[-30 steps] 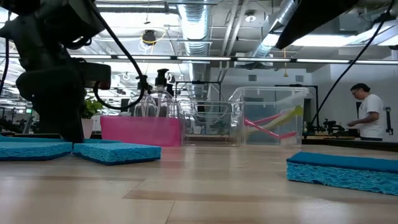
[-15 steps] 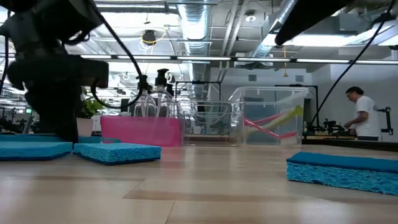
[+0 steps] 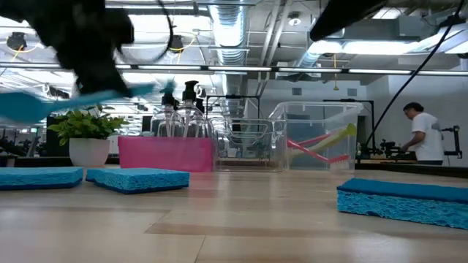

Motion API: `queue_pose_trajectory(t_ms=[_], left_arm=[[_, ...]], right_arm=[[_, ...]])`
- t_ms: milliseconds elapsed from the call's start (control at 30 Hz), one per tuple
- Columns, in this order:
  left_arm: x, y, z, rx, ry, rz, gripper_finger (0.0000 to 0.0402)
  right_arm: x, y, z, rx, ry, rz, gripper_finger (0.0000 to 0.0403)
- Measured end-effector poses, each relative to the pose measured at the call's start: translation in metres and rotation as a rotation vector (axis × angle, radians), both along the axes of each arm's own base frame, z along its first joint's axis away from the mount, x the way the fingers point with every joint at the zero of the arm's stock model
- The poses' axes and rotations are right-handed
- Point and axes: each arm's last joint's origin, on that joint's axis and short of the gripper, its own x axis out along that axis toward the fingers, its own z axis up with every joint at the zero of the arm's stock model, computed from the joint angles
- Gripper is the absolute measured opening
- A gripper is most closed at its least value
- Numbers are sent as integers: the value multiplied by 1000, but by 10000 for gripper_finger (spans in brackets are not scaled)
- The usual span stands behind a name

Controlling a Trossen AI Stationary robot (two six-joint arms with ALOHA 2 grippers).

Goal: Pick & Place Kitchen Sink Supplies
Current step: Put the blue dish brush into the right transparent bin

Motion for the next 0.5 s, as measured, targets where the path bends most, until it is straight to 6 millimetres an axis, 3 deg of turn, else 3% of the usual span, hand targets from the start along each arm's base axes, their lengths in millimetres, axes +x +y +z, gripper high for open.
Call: queue_pose_trajectory(t_ms=[133, 267, 500], left_arm=[[3, 0, 26, 44, -232, -46, 38], [10, -2, 47, 119, -448, -97, 27], [19, 4, 64, 244, -645, -117, 30]], right_arm=[[6, 4, 5, -9, -65, 28, 56], [14, 10, 15, -41, -144, 104, 56], [24, 18, 42, -168, -303, 308, 36]])
